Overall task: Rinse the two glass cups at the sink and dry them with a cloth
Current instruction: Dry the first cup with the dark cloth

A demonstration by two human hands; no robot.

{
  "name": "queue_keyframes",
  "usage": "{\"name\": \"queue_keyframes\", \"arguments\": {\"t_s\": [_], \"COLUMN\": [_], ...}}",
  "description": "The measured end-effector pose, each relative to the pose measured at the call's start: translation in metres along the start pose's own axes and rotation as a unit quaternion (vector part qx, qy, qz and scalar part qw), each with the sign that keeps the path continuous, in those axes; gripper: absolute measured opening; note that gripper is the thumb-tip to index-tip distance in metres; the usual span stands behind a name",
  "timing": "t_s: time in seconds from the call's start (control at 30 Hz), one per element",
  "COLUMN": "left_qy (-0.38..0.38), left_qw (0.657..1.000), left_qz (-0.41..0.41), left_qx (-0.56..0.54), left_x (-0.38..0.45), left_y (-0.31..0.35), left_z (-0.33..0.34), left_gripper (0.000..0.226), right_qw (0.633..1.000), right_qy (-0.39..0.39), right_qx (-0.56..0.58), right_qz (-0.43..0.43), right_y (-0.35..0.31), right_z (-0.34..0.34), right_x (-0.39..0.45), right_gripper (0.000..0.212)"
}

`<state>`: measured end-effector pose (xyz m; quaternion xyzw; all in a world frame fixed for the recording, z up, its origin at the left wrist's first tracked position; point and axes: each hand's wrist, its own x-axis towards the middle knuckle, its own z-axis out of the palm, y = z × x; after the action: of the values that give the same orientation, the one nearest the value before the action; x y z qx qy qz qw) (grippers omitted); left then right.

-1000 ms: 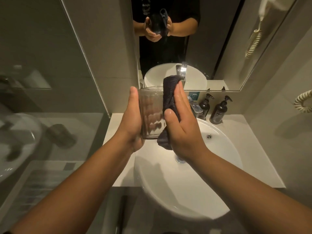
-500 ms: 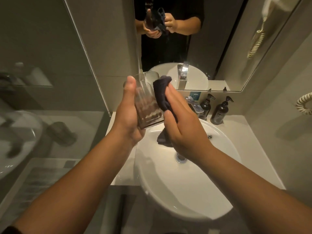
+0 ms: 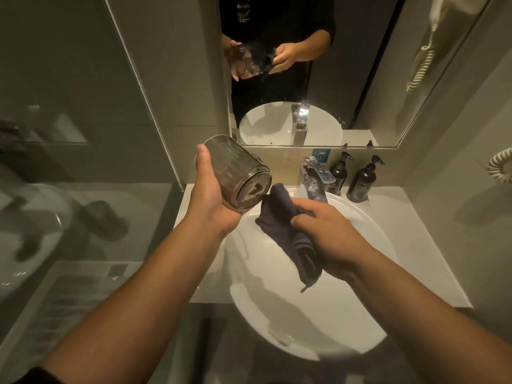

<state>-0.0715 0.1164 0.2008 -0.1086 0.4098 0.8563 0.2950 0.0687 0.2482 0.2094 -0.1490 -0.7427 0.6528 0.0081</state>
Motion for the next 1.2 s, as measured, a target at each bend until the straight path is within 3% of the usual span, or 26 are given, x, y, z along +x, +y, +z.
{"name": "queue_keyframes", "arguments": {"t_s": [0.1, 0.2, 0.33, 0.4, 0.47, 0.6, 0.8, 0.87, 0.93, 1.0, 1.07, 1.13, 1.2], "left_qy": [0.030, 0.034, -0.001, 0.000, 0.005, -0.001, -0.004, 0.006, 0.008, 0.002, 0.004, 0.017, 0.027], "left_qw": [0.999, 0.999, 0.999, 0.998, 0.997, 0.995, 0.996, 0.998, 1.000, 1.000, 1.000, 1.000, 0.999], "left_qz": [0.003, -0.002, -0.045, -0.056, -0.063, -0.096, -0.087, -0.058, -0.025, -0.011, -0.010, -0.017, -0.025], "left_qx": [0.014, 0.015, -0.009, -0.029, -0.039, -0.017, 0.023, 0.016, 0.003, 0.003, 0.003, 0.000, 0.002], "left_x": [-0.002, -0.006, -0.015, -0.020, -0.023, -0.023, -0.019, -0.017, -0.017, -0.019, -0.019, -0.020, -0.017], "left_y": [-0.004, -0.009, -0.010, -0.012, -0.011, -0.006, -0.007, -0.004, 0.003, 0.007, 0.006, 0.003, 0.000], "left_z": [0.002, 0.006, 0.011, 0.009, 0.006, 0.004, 0.000, 0.000, 0.003, 0.007, 0.007, 0.008, 0.006], "left_gripper": [0.074, 0.068, 0.074, 0.073, 0.073, 0.083, 0.090, 0.086, 0.078, 0.074, 0.070, 0.067, 0.067], "right_qw": [0.993, 0.960, 0.816, 0.764, 0.736, 0.693, 0.674, 0.685, 0.737, 0.852, 0.965, 0.979, 0.979], "right_qy": [0.088, 0.166, 0.142, 0.137, 0.134, 0.098, 0.086, 0.074, 0.082, 0.142, 0.189, 0.190, 0.175], "right_qx": [0.068, -0.104, -0.415, -0.473, -0.487, -0.487, -0.496, -0.491, -0.483, -0.408, -0.163, 0.074, 0.092], "right_qz": [-0.037, -0.202, -0.376, -0.417, -0.451, -0.523, -0.541, -0.534, -0.466, -0.294, -0.085, -0.006, -0.039], "right_y": [-0.005, -0.017, -0.001, 0.010, 0.019, 0.038, 0.055, 0.062, 0.062, 0.057, 0.039, 0.023, 0.007], "right_z": [0.000, 0.011, 0.037, 0.042, 0.038, 0.035, 0.020, 0.009, -0.002, -0.013, -0.023, -0.034, -0.034], "right_x": [0.003, 0.004, 0.018, 0.026, 0.030, 0.028, 0.027, 0.028, 0.030, 0.033, 0.035, 0.036, 0.030], "right_gripper": [0.035, 0.042, 0.056, 0.051, 0.052, 0.037, 0.037, 0.034, 0.038, 0.051, 0.058, 0.055, 0.051]}}
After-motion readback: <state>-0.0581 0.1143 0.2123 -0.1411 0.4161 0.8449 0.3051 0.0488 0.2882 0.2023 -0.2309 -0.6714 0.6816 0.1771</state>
